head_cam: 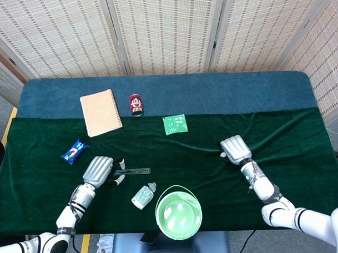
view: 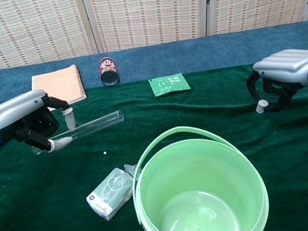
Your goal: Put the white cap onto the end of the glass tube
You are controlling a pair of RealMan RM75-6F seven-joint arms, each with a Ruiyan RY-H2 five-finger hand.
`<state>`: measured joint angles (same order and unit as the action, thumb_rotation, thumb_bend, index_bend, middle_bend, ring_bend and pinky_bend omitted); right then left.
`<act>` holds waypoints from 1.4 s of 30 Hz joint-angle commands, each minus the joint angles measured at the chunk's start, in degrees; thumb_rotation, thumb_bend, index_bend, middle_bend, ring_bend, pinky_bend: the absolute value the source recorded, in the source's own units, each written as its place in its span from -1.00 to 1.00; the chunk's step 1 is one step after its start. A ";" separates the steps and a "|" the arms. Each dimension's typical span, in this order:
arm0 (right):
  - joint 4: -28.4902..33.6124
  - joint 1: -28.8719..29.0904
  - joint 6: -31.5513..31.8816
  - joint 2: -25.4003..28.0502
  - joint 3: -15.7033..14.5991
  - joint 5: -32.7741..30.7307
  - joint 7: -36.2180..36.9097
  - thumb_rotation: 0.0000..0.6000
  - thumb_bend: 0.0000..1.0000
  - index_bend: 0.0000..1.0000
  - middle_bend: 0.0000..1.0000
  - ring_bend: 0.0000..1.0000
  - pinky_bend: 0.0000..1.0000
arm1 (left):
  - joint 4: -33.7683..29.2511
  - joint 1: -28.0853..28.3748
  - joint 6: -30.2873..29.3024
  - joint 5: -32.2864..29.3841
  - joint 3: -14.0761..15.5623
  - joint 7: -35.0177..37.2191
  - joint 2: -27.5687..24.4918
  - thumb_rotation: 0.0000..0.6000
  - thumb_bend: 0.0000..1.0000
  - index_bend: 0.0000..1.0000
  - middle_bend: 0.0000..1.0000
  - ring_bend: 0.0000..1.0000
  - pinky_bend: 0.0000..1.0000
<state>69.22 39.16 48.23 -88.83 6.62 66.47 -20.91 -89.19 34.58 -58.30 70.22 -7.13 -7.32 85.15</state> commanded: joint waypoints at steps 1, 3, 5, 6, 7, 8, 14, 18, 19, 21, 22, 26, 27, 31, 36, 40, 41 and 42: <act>2.15 -0.06 0.69 1.25 0.73 -0.19 0.55 1.00 -0.02 0.24 0.84 1.00 1.00 | -0.11 -0.04 0.00 -0.02 -0.30 0.76 -0.17 1.00 0.01 0.33 0.87 0.77 0.82; 2.82 -0.12 0.87 1.69 0.84 -0.12 0.73 1.00 0.02 0.29 0.85 1.00 1.00 | -0.15 -0.04 0.03 0.00 -0.36 1.00 -0.23 1.00 0.01 0.33 0.87 0.77 0.82; 5.17 -0.22 1.57 3.17 1.41 0.12 1.34 1.00 0.05 0.33 0.86 1.00 1.00 | -0.39 -0.06 0.08 -0.02 -0.64 1.86 -0.43 1.00 0.01 0.33 0.87 0.77 0.82; 7.11 -0.29 2.07 4.37 1.80 0.34 1.66 1.00 0.05 0.35 0.86 1.00 1.00 | -0.58 -0.06 0.12 -0.02 -0.86 2.46 -0.58 1.00 0.01 0.33 0.87 0.77 0.82; 10.18 -0.37 2.72 6.23 2.40 0.64 2.13 1.00 0.06 0.36 0.87 1.00 1.00 | -0.84 -0.01 0.21 0.04 -1.15 3.24 -0.80 1.00 0.01 0.33 0.87 0.77 0.82; 14.26 -0.40 3.56 8.57 3.32 1.12 2.78 1.00 0.08 0.39 0.89 1.00 1.00 | -1.18 0.05 0.14 0.21 -1.54 4.08 -0.96 1.00 0.01 0.33 0.87 0.77 0.82; 35.77 -0.20 2.96 22.05 6.57 2.98 7.42 1.00 0.09 0.42 0.91 1.00 1.00 | -2.28 0.31 -0.33 2.06 -2.54 8.59 -0.39 1.00 0.01 0.33 0.87 0.78 0.82; 41.72 0.33 2.46 25.44 7.93 3.57 10.19 1.00 0.09 0.42 0.91 1.00 1.00 | -2.88 0.66 -0.11 2.45 -2.86 10.06 0.17 1.00 0.01 0.33 0.87 0.78 0.83; 42.61 0.45 2.42 25.86 8.16 3.84 10.86 1.00 0.09 0.42 0.91 1.00 1.00 | -3.08 0.74 -0.06 2.43 -2.97 10.32 0.29 1.00 0.01 0.33 0.87 0.78 0.83; 44.17 0.80 2.33 26.50 8.58 4.52 12.19 1.00 0.09 0.43 0.91 1.00 1.00 | -3.64 0.96 0.01 2.45 -3.25 10.92 0.58 1.00 0.01 0.33 0.87 0.78 0.83; 44.72 0.95 2.31 26.65 8.72 4.82 12.69 1.00 0.09 0.43 0.91 1.00 1.00 | -3.86 1.04 0.03 2.49 -3.35 11.19 0.72 1.00 0.01 0.33 0.87 0.78 0.83; 46.70 1.86 1.94 27.04 9.10 5.99 14.46 1.00 0.09 0.43 0.91 1.00 1.00 | -4.55 1.32 -0.21 2.89 -3.83 13.07 1.89 1.00 0.01 0.33 0.87 0.78 0.83; 46.99 2.04 1.96 27.01 9.16 6.22 14.70 1.00 0.09 0.43 0.91 1.00 1.00 | -4.68 1.35 -0.21 2.91 -3.92 13.66 2.18 1.00 0.01 0.33 0.87 0.78 0.83; 48.14 2.82 1.93 26.95 9.31 6.84 15.37 1.00 0.09 0.44 0.91 1.00 1.00 | -5.07 1.43 -0.39 3.28 -4.20 16.03 3.30 1.00 0.01 0.33 0.87 0.78 0.83; 49.00 3.28 2.64 27.04 9.07 7.33 14.99 1.00 0.11 0.44 0.91 1.00 1.00 | -5.03 1.26 -1.69 4.65 -4.19 17.83 4.64 1.00 0.01 0.33 0.87 0.78 0.83; 49.45 3.37 3.28 27.28 8.91 7.37 14.99 1.00 0.11 0.44 0.91 1.00 1.00 | -4.97 1.02 -2.74 5.93 -3.99 19.17 5.41 1.00 0.01 0.33 0.87 0.78 0.83; 49.53 3.35 3.50 27.38 8.84 7.43 15.01 1.00 0.11 0.44 0.91 1.00 1.00 | -4.94 0.96 -3.03 6.31 -3.90 19.49 5.60 1.00 0.01 0.33 0.87 0.78 0.83; 49.62 3.33 3.65 27.44 8.79 7.45 15.11 1.00 0.11 0.44 0.91 1.00 1.00 | -4.92 0.92 -3.21 6.55 -3.83 19.70 5.72 1.00 0.01 0.33 0.87 0.78 0.83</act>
<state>118.79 42.50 51.84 -61.43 15.45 73.90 -5.84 -94.14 35.57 -61.37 76.59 -11.05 12.20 90.72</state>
